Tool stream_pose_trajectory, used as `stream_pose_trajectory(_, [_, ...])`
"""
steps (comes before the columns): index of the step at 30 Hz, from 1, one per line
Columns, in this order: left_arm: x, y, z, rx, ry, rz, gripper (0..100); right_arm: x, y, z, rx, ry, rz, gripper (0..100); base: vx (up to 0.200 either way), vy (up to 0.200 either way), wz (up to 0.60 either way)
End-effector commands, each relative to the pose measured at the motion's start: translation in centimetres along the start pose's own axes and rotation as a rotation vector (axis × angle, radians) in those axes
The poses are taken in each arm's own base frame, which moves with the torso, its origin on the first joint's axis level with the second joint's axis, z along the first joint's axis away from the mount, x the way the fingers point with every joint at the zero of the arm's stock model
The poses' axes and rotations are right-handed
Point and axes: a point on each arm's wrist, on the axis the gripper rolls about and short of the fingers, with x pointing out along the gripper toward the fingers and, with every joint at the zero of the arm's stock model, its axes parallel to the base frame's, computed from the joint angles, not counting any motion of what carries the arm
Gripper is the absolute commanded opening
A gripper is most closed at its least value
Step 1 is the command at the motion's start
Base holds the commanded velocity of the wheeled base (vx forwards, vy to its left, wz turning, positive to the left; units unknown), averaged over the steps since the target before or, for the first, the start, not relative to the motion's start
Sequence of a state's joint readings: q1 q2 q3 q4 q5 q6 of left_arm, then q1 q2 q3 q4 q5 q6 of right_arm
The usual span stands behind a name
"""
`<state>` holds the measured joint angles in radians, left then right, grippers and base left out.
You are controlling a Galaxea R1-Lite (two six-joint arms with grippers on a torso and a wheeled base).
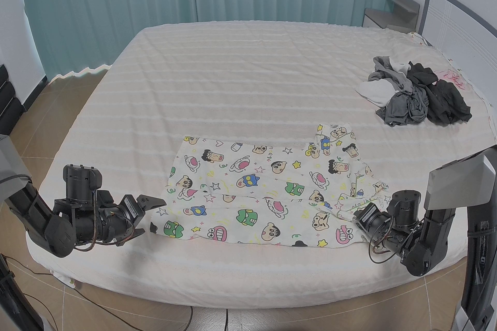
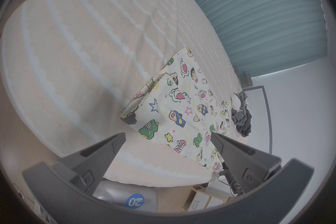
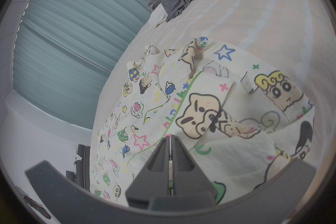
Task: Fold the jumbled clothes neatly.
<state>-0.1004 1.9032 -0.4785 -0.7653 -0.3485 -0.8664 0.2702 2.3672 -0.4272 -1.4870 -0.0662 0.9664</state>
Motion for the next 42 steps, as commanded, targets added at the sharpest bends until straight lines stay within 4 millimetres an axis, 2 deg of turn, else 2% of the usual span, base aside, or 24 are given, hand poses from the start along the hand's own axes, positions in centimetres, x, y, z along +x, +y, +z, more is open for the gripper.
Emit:
stream_pose_trajectory(1, [0.1, 0.2, -0.2, -0.004, 0.009, 0.008, 100, -0.3, 0.3, 0.3, 0.002, -0.012, 0.013, 0, 0.000, 0.000, 0.00])
stream_pose_trajectory(6, [0.2, 0.3, -0.2, -0.006, 0.012, 0.011, 100, -0.7, 0.8, 0.7, 0.017, -0.024, 0.027, 0, 0.000, 0.000, 0.00])
stream_pose_trajectory(9, [0.2, 0.4, -0.3, -0.007, 0.014, 0.013, 100, -1.7, 2.0, 1.3, 0.026, -0.040, 0.064, 0, 0.000, 0.000, 0.00])
stream_pose_trajectory(16, [0.2, 0.5, -0.4, -0.002, 0.011, 0.007, 100, -3.0, 1.6, 1.0, 0.001, -0.011, 0.038, 0, 0.000, 0.000, 0.00])
stream_pose_trajectory(19, [0.5, 0.7, -0.5, -0.001, 0.011, 0.009, 100, -3.6, 1.8, 0.2, -0.023, 0.023, 0.040, 0, 0.000, 0.000, 0.00])
stream_pose_trajectory(20, [0.6, 0.8, -0.5, -0.001, 0.010, 0.010, 100, -3.6, 1.8, 0.0, -0.027, 0.030, 0.041, 100, 0.000, 0.000, 0.00])
stream_pose_trajectory(28, [0.7, 0.9, -0.7, 0.000, 0.011, 0.010, 100, -3.3, 1.9, -0.1, -0.016, 0.050, 0.066, 100, 0.000, 0.000, 0.00])
stream_pose_trajectory(34, [0.7, 1.0, -0.8, 0.001, 0.017, 0.013, 100, -2.7, 2.3, 0.1, 0.116, 0.059, 0.090, 100, 0.000, 0.000, 0.00])
stream_pose_trajectory(42, [0.8, 0.9, -1.0, 0.005, 0.023, 0.012, 100, -2.1, 1.7, -0.5, 0.137, 0.083, 0.069, 100, 0.000, 0.000, 0.00])
